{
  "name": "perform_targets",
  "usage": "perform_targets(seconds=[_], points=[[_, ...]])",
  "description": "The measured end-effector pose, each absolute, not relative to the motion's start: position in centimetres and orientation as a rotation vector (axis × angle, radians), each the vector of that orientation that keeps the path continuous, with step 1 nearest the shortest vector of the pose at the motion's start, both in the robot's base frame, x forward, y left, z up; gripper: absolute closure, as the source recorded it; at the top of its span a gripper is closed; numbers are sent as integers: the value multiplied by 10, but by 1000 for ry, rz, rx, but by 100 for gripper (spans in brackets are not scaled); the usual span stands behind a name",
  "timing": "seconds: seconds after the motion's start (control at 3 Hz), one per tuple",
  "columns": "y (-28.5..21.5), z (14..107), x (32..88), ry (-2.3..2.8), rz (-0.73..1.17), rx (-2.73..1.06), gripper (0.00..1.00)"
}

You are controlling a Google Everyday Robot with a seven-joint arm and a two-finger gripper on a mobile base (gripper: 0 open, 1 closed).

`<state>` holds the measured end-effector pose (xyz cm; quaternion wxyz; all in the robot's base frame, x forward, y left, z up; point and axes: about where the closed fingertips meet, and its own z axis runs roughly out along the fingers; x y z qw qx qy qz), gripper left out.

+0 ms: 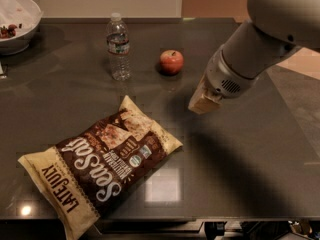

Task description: Move brown chip bag near apple

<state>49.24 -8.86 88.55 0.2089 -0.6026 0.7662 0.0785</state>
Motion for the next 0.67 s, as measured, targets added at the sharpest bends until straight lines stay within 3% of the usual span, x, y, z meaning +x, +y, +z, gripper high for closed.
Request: perform_targets(seconds=[0.33, 0.67], points=[[-88, 886, 492, 2131, 217, -1677, 84], [-87, 886, 492, 2129, 217, -1680, 61]])
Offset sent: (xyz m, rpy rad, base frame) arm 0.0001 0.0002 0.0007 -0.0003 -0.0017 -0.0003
